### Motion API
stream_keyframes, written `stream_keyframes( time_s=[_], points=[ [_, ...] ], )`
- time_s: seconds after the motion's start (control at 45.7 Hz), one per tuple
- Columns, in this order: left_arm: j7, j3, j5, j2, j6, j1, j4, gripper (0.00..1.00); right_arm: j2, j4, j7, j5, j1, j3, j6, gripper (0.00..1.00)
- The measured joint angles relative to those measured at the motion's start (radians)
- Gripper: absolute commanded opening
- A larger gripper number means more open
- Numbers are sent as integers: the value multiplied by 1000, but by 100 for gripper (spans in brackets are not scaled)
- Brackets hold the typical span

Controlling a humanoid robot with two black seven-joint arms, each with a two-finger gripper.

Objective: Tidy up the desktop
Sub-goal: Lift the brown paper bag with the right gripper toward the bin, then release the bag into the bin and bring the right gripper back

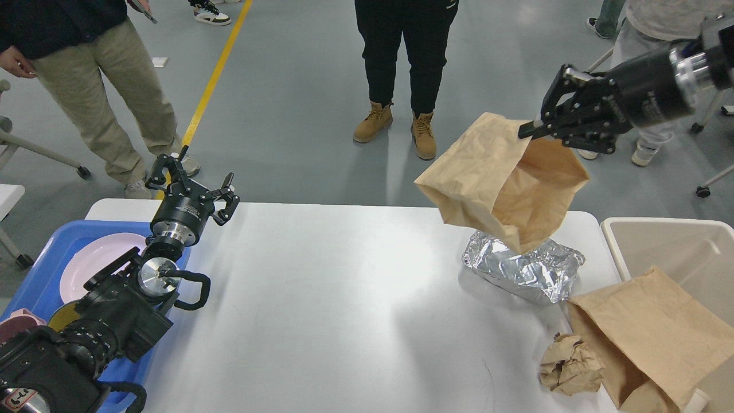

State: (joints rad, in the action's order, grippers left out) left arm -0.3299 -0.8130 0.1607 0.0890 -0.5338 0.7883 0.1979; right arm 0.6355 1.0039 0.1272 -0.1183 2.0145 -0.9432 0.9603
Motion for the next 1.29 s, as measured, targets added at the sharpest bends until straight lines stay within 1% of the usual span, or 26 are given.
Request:
stream_keyframes(
  time_s=[0.175, 0.328, 0.415, 0.547, 0.765, 0.962, 0.984, 1.137, 1.159, 1.18, 1.224, 1.246, 1.268, 1.29],
  points=[
    [0, -1, 0, 0, 0, 0, 0, 97, 44, -70, 0, 1, 1, 2, 0, 0],
    [0, -1, 0, 0, 0, 0, 0, 97, 93, -114, 0, 4, -34, 0, 0, 0],
    [0, -2, 0, 0, 0, 0, 0, 97, 115, -156, 0, 5, -76, 0, 0, 0],
    [0, -2, 0, 0, 0, 0, 0, 97, 133, -251, 0, 5, -187, -2, -14, 0],
    [0, -2, 0, 0, 0, 0, 0, 97, 149, -454, 0, -7, -448, 19, -163, 0],
    [0, -2, 0, 0, 0, 0, 0, 97, 148, -627, 1, -9, -665, 125, -300, 0],
    [0, -2, 0, 0, 0, 0, 0, 97, 146, -662, 1, -9, -710, 150, -327, 0],
    [0, -2, 0, 0, 0, 0, 0, 97, 137, -728, 2, -9, -821, 190, -415, 0],
    [0, -2, 0, 0, 0, 0, 0, 97, 136, -731, 2, -9, -832, 191, -428, 10],
    [0, -2, 0, 0, 0, 0, 0, 97, 134, -733, 2, -9, -843, 192, -443, 23],
    [0, -2, 0, 0, 0, 0, 0, 97, 127, -735, 2, -9, -868, 193, -480, 56],
    [0, -2, 0, 0, 0, 0, 0, 97, 123, -736, 2, -9, -880, 193, -500, 71],
    [0, -2, 0, 0, 0, 0, 0, 97, 119, -736, 2, -8, -891, 193, -523, 85],
    [0, -2, 0, 0, 0, 0, 0, 97, 114, -737, 2, -8, -907, 193, -557, 95]
  ],
)
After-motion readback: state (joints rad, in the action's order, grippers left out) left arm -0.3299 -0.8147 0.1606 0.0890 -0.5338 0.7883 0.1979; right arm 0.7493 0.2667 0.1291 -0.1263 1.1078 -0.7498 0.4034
